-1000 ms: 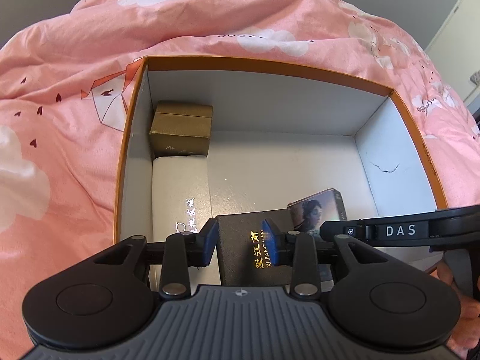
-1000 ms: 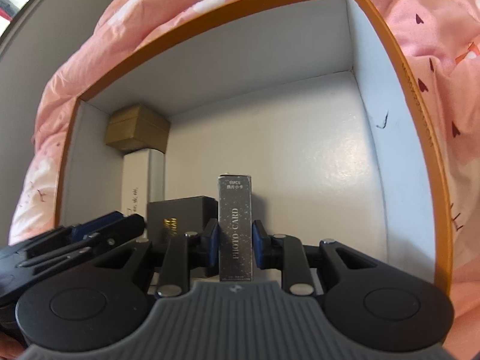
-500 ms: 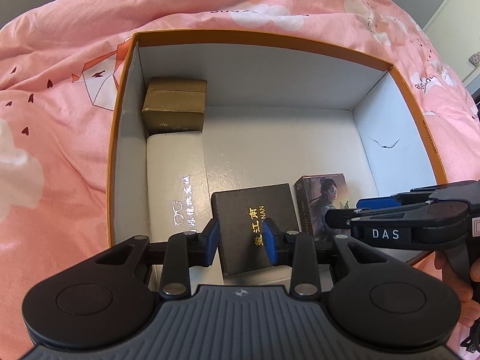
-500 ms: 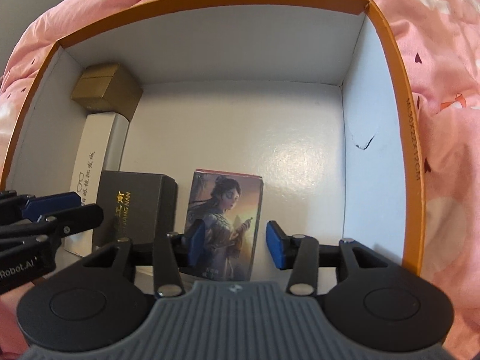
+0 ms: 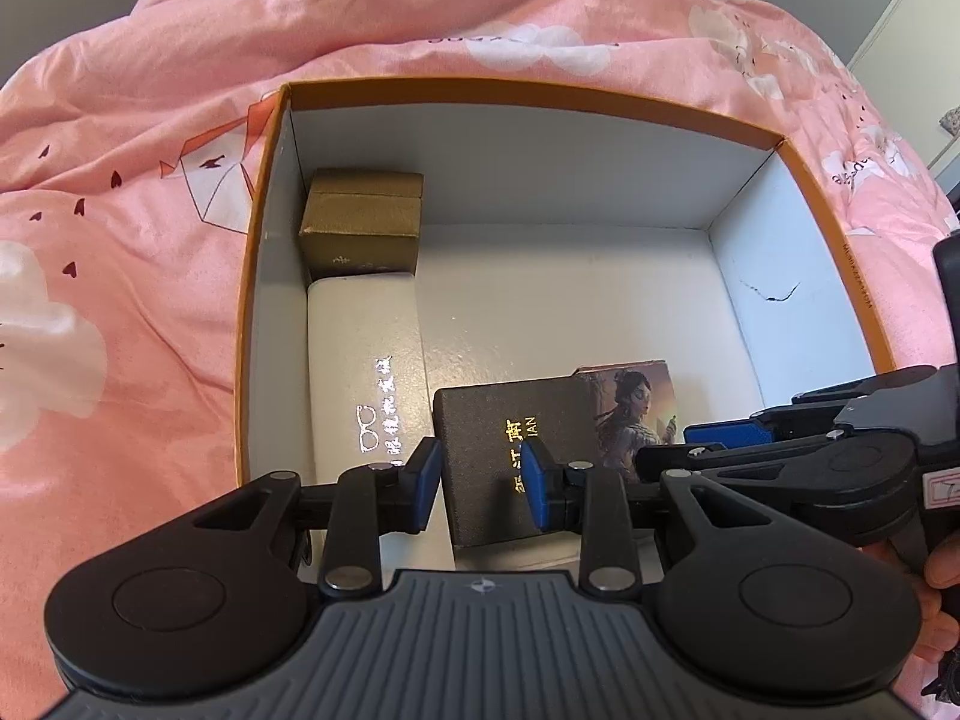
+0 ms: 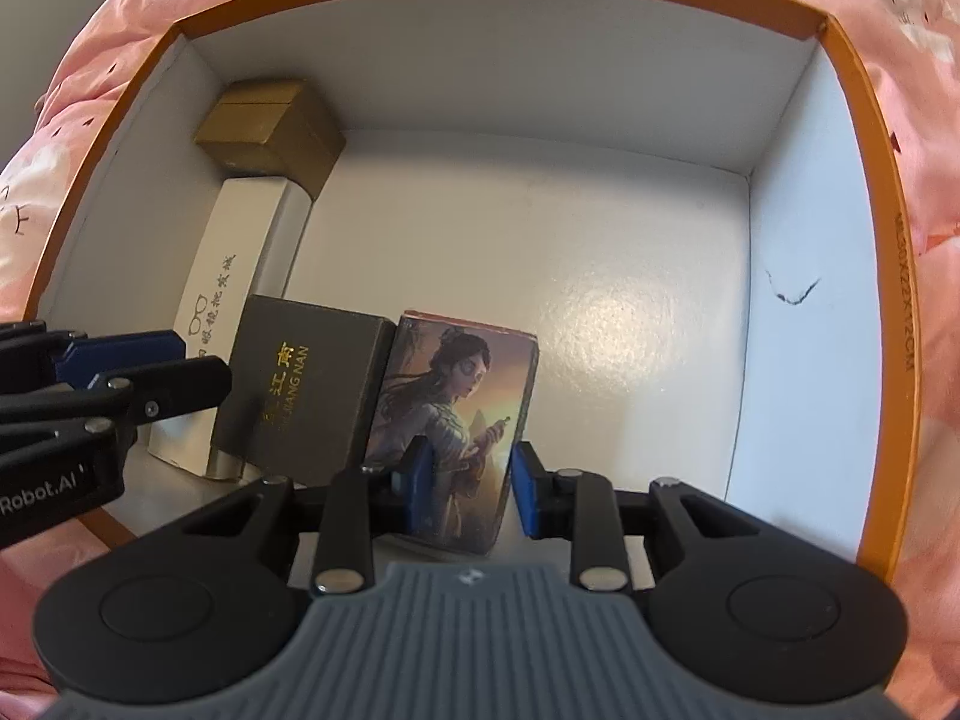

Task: Organize objects
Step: 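Lower the photo card pack beside the grey box and open the right gripper, then reach the left gripper to the pink backpack while the right reaches the pink wallet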

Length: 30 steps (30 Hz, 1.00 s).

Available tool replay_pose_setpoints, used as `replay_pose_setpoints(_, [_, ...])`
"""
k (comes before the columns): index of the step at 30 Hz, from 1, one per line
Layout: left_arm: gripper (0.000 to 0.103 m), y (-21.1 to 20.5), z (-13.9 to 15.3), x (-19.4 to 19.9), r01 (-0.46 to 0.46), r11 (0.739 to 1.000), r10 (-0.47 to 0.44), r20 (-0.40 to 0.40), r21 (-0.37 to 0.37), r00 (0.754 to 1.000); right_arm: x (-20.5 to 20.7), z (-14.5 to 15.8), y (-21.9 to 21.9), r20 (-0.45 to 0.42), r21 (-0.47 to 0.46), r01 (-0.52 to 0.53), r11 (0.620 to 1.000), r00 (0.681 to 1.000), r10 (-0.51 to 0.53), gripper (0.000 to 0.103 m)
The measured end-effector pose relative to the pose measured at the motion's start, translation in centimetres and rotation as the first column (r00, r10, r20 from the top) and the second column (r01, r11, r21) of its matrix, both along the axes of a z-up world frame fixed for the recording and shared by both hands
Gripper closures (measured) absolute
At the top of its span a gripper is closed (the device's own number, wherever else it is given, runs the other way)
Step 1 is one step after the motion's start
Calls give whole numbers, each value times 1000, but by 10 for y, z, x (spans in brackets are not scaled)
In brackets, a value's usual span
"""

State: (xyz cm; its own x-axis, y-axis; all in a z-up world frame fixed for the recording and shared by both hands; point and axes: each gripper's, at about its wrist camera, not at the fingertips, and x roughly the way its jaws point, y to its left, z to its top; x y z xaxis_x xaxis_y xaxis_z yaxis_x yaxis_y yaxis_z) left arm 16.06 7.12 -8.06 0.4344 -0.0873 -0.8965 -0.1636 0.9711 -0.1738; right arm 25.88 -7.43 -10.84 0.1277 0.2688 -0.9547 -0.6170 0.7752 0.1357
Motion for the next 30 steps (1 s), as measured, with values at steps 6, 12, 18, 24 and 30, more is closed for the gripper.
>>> replay_pose_setpoints(6, [67, -8, 18, -12, 14, 1000, -15, 72, 25, 997, -3, 9, -8, 42, 24, 3, 1000, 999, -4, 72])
replay_pose_setpoints(12, [67, -22, 48, -31, 67, 993, -81, 145, 101, 986, -36, 55, -20, 221, 119, -22, 993, 975, -5, 71])
replay_pose_setpoints(18, [65, -30, 70, -53, 104, 989, -121, 179, 103, 976, -72, 93, -39, 311, 197, -40, 980, 950, -24, 70])
replay_pose_setpoints(24, [63, -31, 77, -74, 140, 987, -151, 177, 73, 972, -109, 107, -57, 329, 296, -30, 955, 942, -72, 61])
replay_pose_setpoints(30, [56, -16, 67, -97, 133, 990, -127, 134, -40, 983, -136, 109, -70, 336, 365, -39, 930, 937, -93, 50])
